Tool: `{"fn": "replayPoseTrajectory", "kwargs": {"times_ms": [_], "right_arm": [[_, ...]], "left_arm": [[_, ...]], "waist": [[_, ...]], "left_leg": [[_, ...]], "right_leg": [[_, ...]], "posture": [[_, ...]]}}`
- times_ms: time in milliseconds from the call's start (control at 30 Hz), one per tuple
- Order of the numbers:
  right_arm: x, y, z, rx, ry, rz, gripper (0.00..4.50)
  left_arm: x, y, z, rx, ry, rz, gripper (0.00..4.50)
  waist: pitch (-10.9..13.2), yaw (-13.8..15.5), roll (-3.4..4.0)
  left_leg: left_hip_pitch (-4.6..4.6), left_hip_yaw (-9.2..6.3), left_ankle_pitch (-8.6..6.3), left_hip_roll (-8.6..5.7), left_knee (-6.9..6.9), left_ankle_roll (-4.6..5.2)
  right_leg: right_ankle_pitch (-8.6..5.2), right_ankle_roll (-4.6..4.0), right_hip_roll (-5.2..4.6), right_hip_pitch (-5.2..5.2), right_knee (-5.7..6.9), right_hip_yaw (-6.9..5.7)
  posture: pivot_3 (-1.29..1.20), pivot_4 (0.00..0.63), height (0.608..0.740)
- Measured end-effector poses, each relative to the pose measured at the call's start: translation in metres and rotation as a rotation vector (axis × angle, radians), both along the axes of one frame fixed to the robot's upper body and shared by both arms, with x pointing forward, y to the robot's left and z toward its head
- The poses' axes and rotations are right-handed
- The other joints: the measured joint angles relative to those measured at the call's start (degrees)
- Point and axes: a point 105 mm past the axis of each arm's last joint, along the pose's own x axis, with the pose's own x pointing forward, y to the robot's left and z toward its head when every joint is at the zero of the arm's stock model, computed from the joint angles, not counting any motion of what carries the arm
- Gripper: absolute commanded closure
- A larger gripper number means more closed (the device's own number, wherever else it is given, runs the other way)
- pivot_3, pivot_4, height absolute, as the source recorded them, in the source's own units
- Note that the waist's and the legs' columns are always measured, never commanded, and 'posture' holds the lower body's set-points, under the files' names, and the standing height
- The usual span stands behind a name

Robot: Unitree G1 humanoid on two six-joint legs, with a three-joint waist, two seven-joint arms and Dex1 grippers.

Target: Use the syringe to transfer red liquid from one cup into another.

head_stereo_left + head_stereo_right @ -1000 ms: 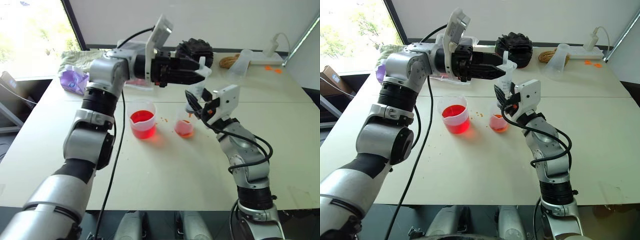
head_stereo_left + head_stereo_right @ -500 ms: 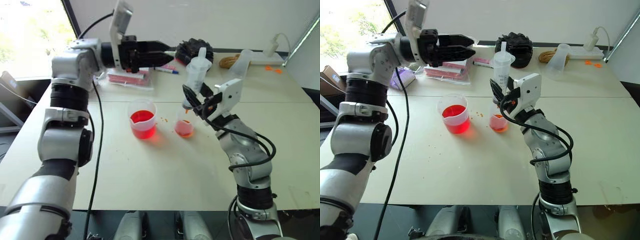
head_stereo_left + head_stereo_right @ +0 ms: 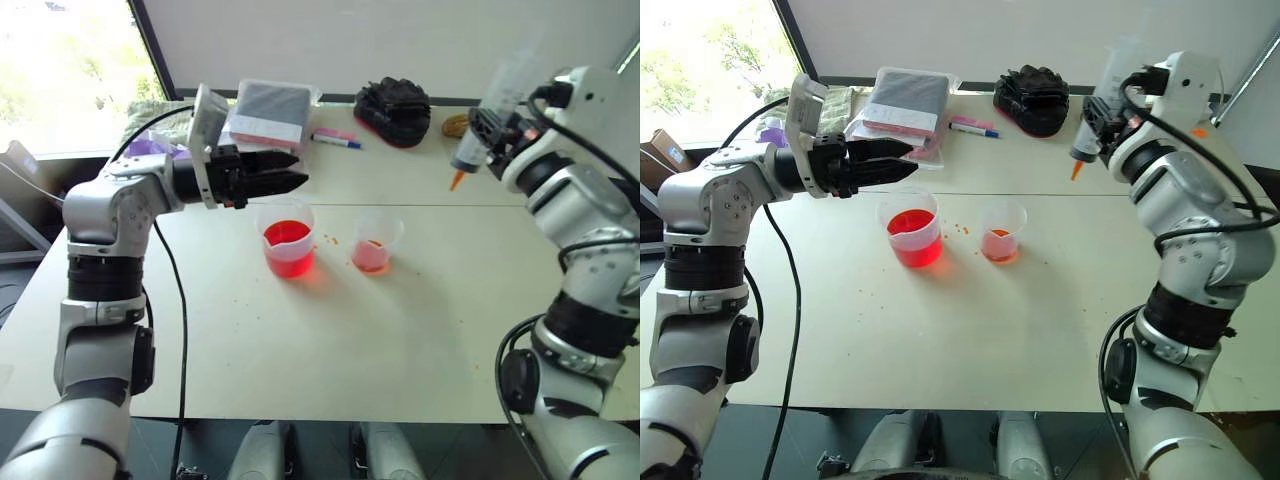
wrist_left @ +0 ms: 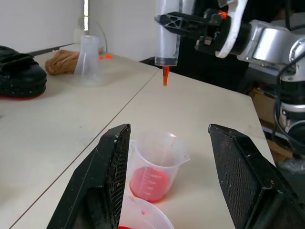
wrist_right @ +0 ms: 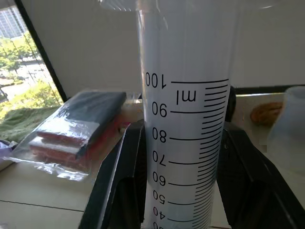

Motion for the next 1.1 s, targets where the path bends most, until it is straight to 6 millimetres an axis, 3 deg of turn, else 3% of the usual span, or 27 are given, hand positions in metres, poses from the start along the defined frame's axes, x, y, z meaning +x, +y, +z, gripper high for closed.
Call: {"fn": "replayPoseTrajectory", "kwargs": {"times_ms": [100,233,500,867,1067,1100], "right_arm": [[0.006,-0.012,-0.014,-0.009,0.244,-0.013,3.12],[0.006,-0.012,-0.037,-0.107,0.524,0.038,3.12],[-0.003,-0.002,-0.087,-0.224,0.861,0.189,3.12],[0.002,0.017,-0.142,-0.159,1.053,0.153,3.12],[0.002,0.019,-0.152,-0.177,1.076,0.117,3.12],[0.002,0.018,-0.153,-0.172,1.075,0.116,2.62]], "left_arm": [[-0.005,0.0,-0.009,-0.013,0.018,-0.003,1.81],[-0.009,-0.003,-0.007,-0.024,0.005,-0.013,1.81],[-0.015,-0.007,-0.018,-0.015,0.02,-0.035,1.81],[-0.025,-0.007,-0.008,0.0,-0.014,-0.051,1.81],[-0.025,-0.005,-0.007,0.004,-0.01,-0.042,1.81],[-0.025,-0.004,-0.007,0.006,-0.01,-0.038,1.77]], "waist": [[0.0,-0.2,0.01],[0.0,-0.2,0.01],[0.0,0.0,0.0],[0.0,0.0,0.0],[0.0,0.0,0.0],[0.0,0.0,0.0]], "left_leg": [[0.02,0.02,-0.05,0.01,-0.06,0.08],[0.01,0.05,-0.08,0.0,-0.07,0.14],[-0.01,0.05,-0.11,-0.02,-0.05,0.21],[-0.03,0.05,-0.09,0.0,-0.05,0.19],[-0.04,0.03,-0.09,-0.01,-0.05,0.2],[-0.04,0.03,-0.09,-0.01,-0.05,0.2]], "right_leg": [[-0.01,-0.01,0.01,-0.03,-0.01,0.0],[-0.01,-0.01,0.0,-0.04,-0.08,0.01],[0.0,-0.01,-0.01,-0.02,-0.15,0.01],[0.0,-0.01,-0.02,-0.03,-0.13,0.01],[0.0,0.0,-0.01,-0.02,-0.13,-0.01],[0.0,-0.01,-0.01,-0.02,-0.13,-0.01]], "posture": [[0.0,0.15,0.74],[0.0,0.15,0.74],[0.0,0.15,0.74],[0.0,0.15,0.74],[0.0,0.15,0.74],[0.0,0.15,0.74]]}}
